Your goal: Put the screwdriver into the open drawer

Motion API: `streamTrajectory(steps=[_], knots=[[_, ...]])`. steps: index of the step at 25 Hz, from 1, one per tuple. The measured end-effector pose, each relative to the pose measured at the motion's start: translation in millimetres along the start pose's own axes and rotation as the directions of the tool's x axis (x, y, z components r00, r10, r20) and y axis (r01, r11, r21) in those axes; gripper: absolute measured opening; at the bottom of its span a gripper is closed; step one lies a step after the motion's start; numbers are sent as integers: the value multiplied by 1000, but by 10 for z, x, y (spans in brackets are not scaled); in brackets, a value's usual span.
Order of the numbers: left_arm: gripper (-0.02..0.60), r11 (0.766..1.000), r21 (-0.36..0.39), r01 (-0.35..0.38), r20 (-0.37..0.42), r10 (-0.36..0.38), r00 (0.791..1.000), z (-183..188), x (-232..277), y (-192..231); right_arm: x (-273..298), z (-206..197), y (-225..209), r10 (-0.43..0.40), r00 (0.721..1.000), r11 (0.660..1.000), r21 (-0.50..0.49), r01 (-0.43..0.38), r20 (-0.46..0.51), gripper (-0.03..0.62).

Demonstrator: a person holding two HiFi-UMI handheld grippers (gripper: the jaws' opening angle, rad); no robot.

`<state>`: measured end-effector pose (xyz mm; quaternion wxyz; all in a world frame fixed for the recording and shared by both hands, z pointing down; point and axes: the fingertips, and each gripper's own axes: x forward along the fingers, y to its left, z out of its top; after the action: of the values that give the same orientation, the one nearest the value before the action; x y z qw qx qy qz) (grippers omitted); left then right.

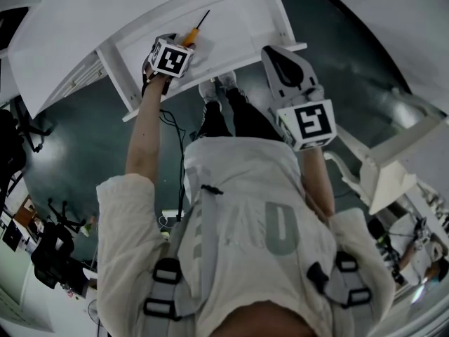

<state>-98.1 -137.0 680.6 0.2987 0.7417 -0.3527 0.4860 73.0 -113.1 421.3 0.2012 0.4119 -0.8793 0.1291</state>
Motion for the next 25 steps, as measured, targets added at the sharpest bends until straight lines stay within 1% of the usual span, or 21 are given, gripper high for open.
streamTrajectory(steps=[3, 6, 8, 13, 16, 17, 21, 25], knots=[[247, 1000, -21, 22, 14, -22, 1000, 18, 17, -70, -8, 16, 8, 1, 1000, 1000, 0, -1, 5, 5], [249, 1000, -9, 2, 19, -2, 1000, 106, -63, -78, -33, 18, -5, 1, 1000, 1000, -3, -1, 8, 5], [247, 1000, -16, 3, 29, -2, 1000, 149, -70, -102, -43, 17, -11, 2, 1000, 1000, -5, -1, 10, 5], [247, 1000, -2, -22, 33, 22, 999, 209, -151, -63, -50, 44, 12, 4, 1000, 1000, -9, -4, 19, 5], [247, 999, 6, -39, 49, 39, 998, 274, -227, -22, -57, 85, 16, 3, 1000, 1000, -20, -3, 25, 5], [247, 999, 5, -46, 59, 46, 997, 304, -256, 3, -52, 102, 12, 3, 1000, 1000, -24, -2, 29, 5], [247, 999, -17, -34, 117, 36, 992, 407, -351, 48, -26, 192, 9, 6, 999, 1000, -21, -5, 48, 5], [245, 997, 11, -81, 187, 77, 979, 652, -651, 173, 13, 408, 64, 27, 996, 997, -68, -21, 91, 5]])
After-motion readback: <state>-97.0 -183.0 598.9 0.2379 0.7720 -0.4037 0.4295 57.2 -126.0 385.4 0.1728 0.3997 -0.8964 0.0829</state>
